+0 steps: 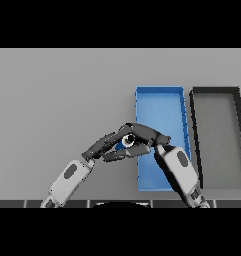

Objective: Pick up the blue pipe and place it into the blue bin.

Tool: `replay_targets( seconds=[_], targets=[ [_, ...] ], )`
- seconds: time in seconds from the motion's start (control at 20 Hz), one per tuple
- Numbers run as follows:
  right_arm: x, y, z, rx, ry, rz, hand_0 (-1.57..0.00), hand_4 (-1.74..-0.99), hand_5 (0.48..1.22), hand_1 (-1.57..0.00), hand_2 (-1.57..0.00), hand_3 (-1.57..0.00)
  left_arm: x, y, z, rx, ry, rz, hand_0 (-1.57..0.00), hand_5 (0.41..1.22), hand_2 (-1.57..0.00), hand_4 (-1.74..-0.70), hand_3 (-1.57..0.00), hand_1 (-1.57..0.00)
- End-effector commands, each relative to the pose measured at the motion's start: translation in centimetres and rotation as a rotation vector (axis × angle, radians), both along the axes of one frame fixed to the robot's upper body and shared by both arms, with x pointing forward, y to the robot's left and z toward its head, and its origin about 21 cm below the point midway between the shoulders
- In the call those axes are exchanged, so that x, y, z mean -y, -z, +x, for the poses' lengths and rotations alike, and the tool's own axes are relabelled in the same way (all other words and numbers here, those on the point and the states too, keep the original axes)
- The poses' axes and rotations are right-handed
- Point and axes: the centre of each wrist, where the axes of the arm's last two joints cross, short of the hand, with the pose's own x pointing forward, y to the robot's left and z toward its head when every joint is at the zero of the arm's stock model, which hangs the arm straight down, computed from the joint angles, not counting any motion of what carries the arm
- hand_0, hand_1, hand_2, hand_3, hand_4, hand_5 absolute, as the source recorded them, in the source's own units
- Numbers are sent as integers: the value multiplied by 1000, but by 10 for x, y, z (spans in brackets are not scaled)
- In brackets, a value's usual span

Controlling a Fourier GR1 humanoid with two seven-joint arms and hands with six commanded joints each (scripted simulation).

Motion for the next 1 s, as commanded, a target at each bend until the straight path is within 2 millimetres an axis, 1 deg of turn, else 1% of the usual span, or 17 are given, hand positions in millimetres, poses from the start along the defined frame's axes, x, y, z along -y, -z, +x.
replay_targets(
  seconds=[0.0, 0.05, 0.1, 0.15, 0.2, 0.25, 0.3, 0.35, 0.4, 0.45, 0.5, 0.6, 0.7, 0.75, 0.8, 0.85, 0.95],
  targets=[
    [0, -1, -1, -19, 9, -3, -1524, -1475, 1155, -1523, -1525, -1505, 0, 2, 0, -6, 8, -10, -1516, 1221, -1388, -1727, -1503, -1512],
    [1, -1, -3, -30, 17, 7, -1533, -1480, 1168, -1533, -1534, -1518, -2, 1, -1, 23, 8, -1, -1435, 1221, -1221, -1648, -1333, -1354],
    [1, -1, -4, -47, 11, 29, -1541, -1483, 1179, -1540, -1542, -1529, -5, -1, 2, 73, 24, 26, -1157, 1221, -977, -1535, -1066, -1083],
    [-2, -1, -2, -53, 14, 24, -1547, -1487, 1187, -1546, -1548, -1537, -8, 1, 3, 95, 42, 56, -925, 1221, -781, -1415, -853, -866],
    [-1, -1, -3, -58, 16, 13, -1552, -1488, 1194, -1551, -1552, -1544, -10, 0, 4, 108, 69, 92, -740, 1221, -625, -1307, -682, -693],
    [-1, -3, -3, -59, 18, -4, -1556, -1490, 1199, -1555, -1556, -1549, -9, 0, 4, 119, 84, 120, -592, 1221, -500, -1216, -546, -554],
    [0, -5, -5, -59, 19, -16, -1559, -1491, 1204, -1558, -1559, -1554, -9, 1, 3, 138, 93, 128, -473, 1187, -399, -1143, -436, -443],
    [1, -8, -5, -54, 21, -7, -1561, -1492, 1207, -1561, -1561, -1557, -8, 0, 4, 148, 89, 124, -378, 1113, -319, -1088, -349, -354],
    [1, -7, -6, -51, 6, 30, -1563, -1493, 1210, -1563, -1563, -1560, -10, 4, 4, 136, 87, 150, -303, 1020, -255, -1041, -279, -283],
    [0, -8, -6, -39, 3, 47, -1565, -1494, 1212, -1565, -1565, -1562, -10, 2, 6, 132, 71, 179, -242, 930, -204, -999, -223, -226],
    [-2, -9, -5, -34, 4, 64, -1566, -1495, 1214, -1566, -1566, -1564, -11, 4, 4, 123, 71, 194, -193, 849, -163, -968, -178, -181],
    [-1, -8, -5, -14, 8, 58, -1568, -1496, 1216, -1568, -1568, -1566, -12, 4, 7, 115, 50, 224, -123, 735, -104, -915, -114, -115],
    [0, -9, -6, -3, 12, 58, -1569, -1495, 1218, -1569, -1569, -1568, -14, 2, 8, 120, 45, 222, -79, 664, -66, -889, -72, -74],
    [-2, -8, -7, -9, 9, 63, -1569, -1493, 1219, -1569, -1569, -1569, -11, 2, 9, 105, 44, 223, -63, 638, -53, -887, -58, -59],
    [-3, -8, -2, -13, 12, 54, -1570, -1491, 1219, -1570, -1570, -1569, -10, 1, 10, 93, 43, 218, -50, 617, -42, -887, -46, -47],
    [-5, -7, -5, -19, 8, 60, -1570, -1490, 1220, -1570, -1570, -1570, -11, 3, 8, 85, 47, 213, -40, 599, -33, -887, -37, -37],
    [-3, -6, -3, -30, 7, 72, -1570, -1489, 1220, -1570, -1570, -1570, -11, 3, 7, 61, 38, 206, -25, 576, -21, -894, -23, -23]
  ],
)
